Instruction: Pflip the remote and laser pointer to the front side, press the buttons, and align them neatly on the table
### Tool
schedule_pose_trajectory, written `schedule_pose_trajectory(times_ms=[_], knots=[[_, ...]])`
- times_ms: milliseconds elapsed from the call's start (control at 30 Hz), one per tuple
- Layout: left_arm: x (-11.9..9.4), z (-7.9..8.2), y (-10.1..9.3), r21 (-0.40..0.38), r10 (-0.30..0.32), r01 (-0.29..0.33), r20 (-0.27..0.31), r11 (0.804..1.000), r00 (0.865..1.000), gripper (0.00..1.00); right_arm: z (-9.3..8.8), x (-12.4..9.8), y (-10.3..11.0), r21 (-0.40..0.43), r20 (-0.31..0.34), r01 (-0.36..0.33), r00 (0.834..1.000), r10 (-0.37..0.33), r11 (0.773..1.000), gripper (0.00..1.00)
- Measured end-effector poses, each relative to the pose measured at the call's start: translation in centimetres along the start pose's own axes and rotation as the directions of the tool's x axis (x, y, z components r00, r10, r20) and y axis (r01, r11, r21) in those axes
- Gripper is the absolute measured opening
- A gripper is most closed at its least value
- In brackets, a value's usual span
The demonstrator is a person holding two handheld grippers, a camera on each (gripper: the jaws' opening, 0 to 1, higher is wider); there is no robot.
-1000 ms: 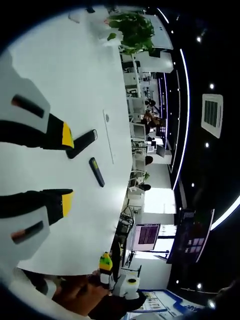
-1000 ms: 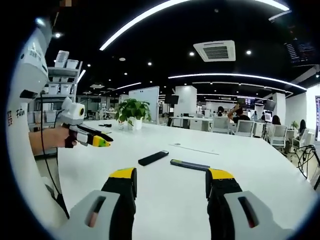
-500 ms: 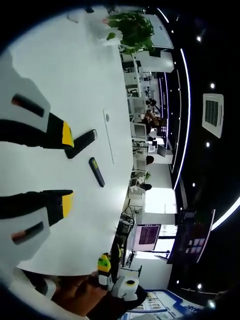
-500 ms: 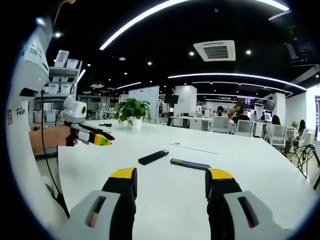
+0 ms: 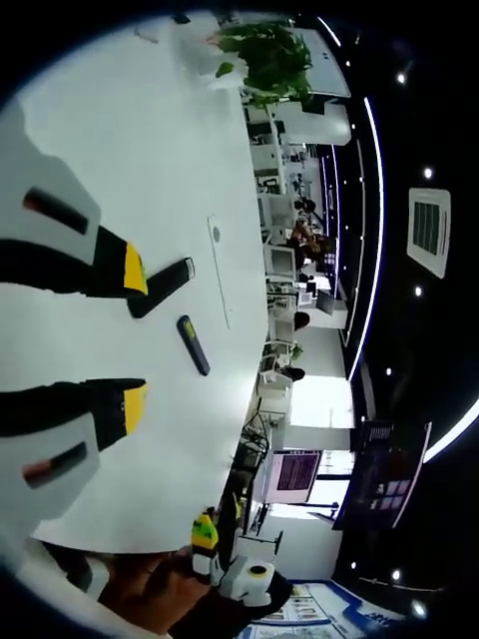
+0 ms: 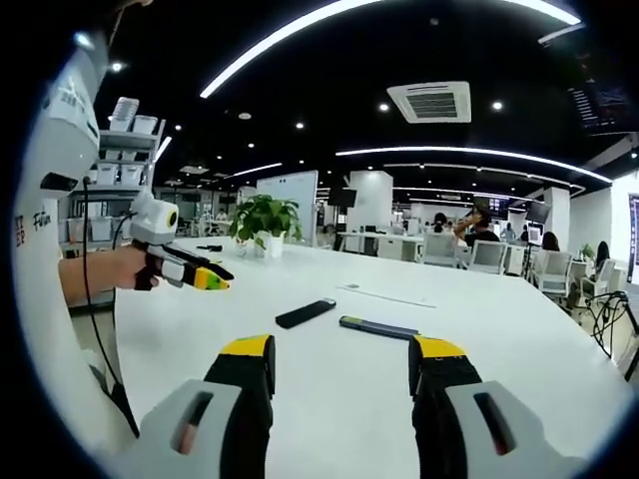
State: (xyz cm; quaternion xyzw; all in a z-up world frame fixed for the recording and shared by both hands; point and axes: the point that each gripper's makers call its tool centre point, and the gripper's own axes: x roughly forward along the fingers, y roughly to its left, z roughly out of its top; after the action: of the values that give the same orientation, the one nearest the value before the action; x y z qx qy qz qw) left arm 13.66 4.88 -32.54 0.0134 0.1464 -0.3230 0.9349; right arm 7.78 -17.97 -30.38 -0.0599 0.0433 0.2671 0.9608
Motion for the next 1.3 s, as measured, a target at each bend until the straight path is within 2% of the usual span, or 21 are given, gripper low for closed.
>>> schedule_pose_trajectory(times_ms=[200,933,1300], knots=[[-0.21,0.43,-0.34,0.005,-0.008,0.007,0.006,1.0,1.0,0.34,-0.22,0.06,-0.13,0.006,-0.004,0.002,1.0,-0.002,1.0,0.56],[0.24,-0.18,0.22,-0.004,-0.007,0.007,-0.018,1.0,1.0,0.34,-0.45,0.11,0.14,0.006,-0.009,0.002,1.0,-0.002,1.0,0.56],[0.67,0.19,-0.14,0.006,-0.02,0.02,-0.015,1.0,1.0,0.34,-0.12,-0.28,-0.56,0.031,0.005,0.004,1.0,-0.004,1.0,0.55]])
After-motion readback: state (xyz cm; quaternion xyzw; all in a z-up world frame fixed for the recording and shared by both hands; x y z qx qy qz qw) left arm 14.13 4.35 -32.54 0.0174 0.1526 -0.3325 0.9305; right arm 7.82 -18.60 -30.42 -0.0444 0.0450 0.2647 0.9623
